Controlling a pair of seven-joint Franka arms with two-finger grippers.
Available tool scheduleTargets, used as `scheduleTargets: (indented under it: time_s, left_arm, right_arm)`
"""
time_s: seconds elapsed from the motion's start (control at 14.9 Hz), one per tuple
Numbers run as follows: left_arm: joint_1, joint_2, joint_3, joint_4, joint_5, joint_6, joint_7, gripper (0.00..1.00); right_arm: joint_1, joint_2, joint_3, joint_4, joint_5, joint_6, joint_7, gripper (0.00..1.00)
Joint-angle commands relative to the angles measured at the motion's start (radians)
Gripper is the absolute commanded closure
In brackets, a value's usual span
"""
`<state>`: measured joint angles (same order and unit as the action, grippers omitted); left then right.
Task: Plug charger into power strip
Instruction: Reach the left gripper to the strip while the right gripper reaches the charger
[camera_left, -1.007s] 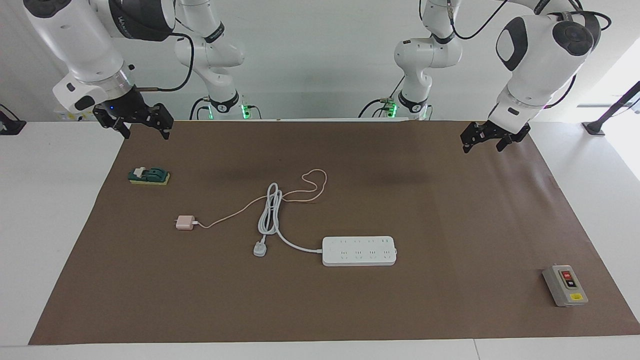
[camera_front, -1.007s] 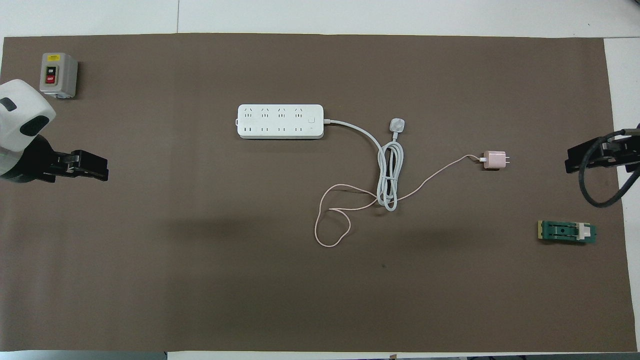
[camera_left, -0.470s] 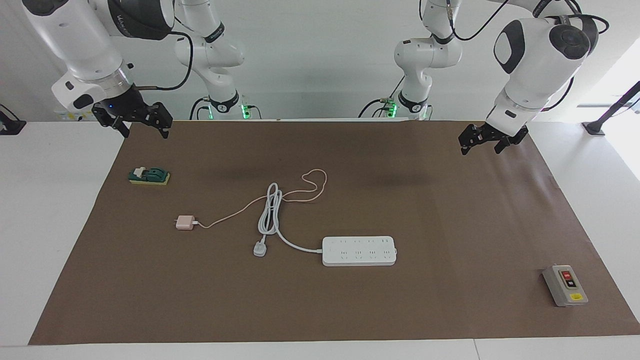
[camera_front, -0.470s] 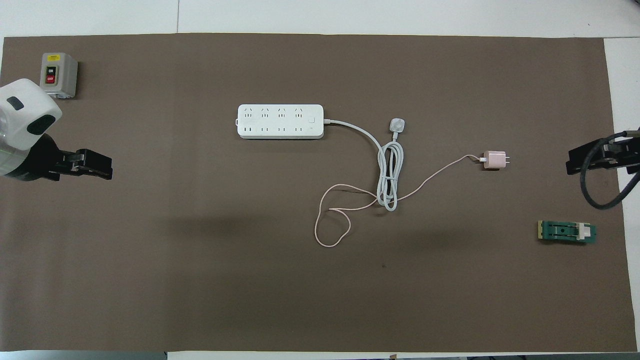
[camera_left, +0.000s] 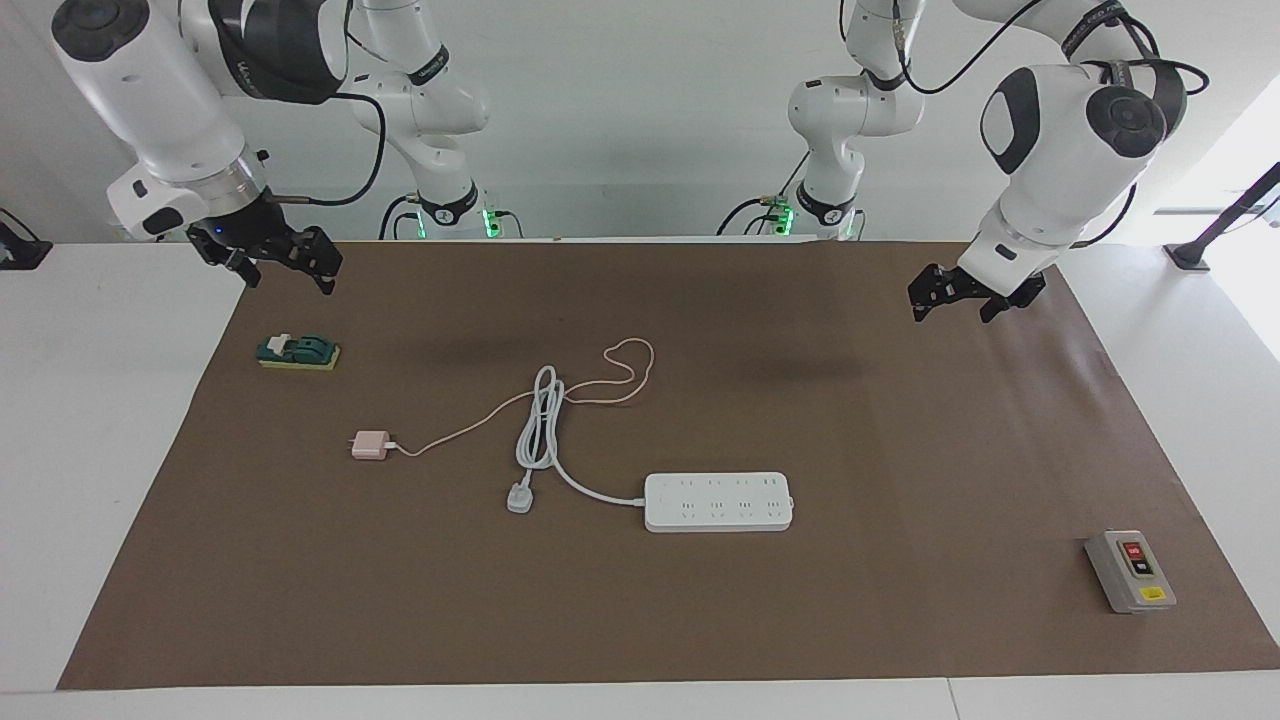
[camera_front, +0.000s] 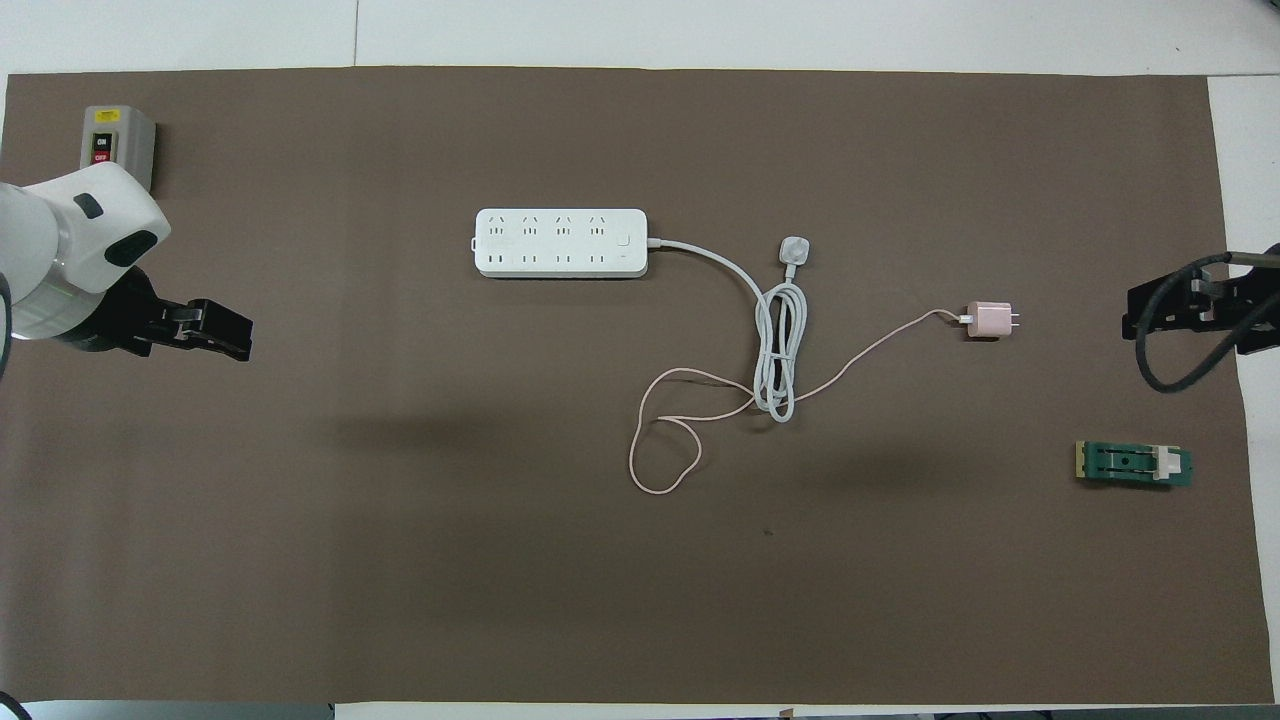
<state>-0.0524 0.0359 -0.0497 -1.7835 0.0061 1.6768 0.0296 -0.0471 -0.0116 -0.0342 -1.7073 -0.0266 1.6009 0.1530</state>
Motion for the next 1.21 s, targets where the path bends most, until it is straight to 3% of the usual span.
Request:
scheduleTargets:
  time_s: [0.0,0.2,0.47,0.87,1.14]
  left_arm:
    - [-0.017,0.065,0.005,0.044,-0.081,-0.035,0.019,0.0]
    - [-0.004,0.14,0.004,0.079,-0.283,-0.071,0.061,0.0]
    - [0.023,0.237,0.007,0.099,-0.55,-0.071,0.226,0.0]
    - [0.08,0.389,0.004,0.104,-1.015,-0.186,0.397,0.0]
    - [0.072,0.485,-0.012,0.088,-1.277,-0.235,0.483,0.0]
  right_arm:
    - [-0.04,0.065,0.005,-0.032,0.072,0.08,0.188,0.0]
    - [-0.086,0.168,0.005,-0.034,0.167,0.174,0.342,0.0]
    - [-0.142,0.242,0.003,-0.032,0.345,0.246,0.442,0.0]
    - [-0.169,0.432,-0.004,0.02,0.582,0.249,0.617,0.0]
    - [-0.169,0.496,-0.018,0.028,0.666,0.249,0.646,0.0]
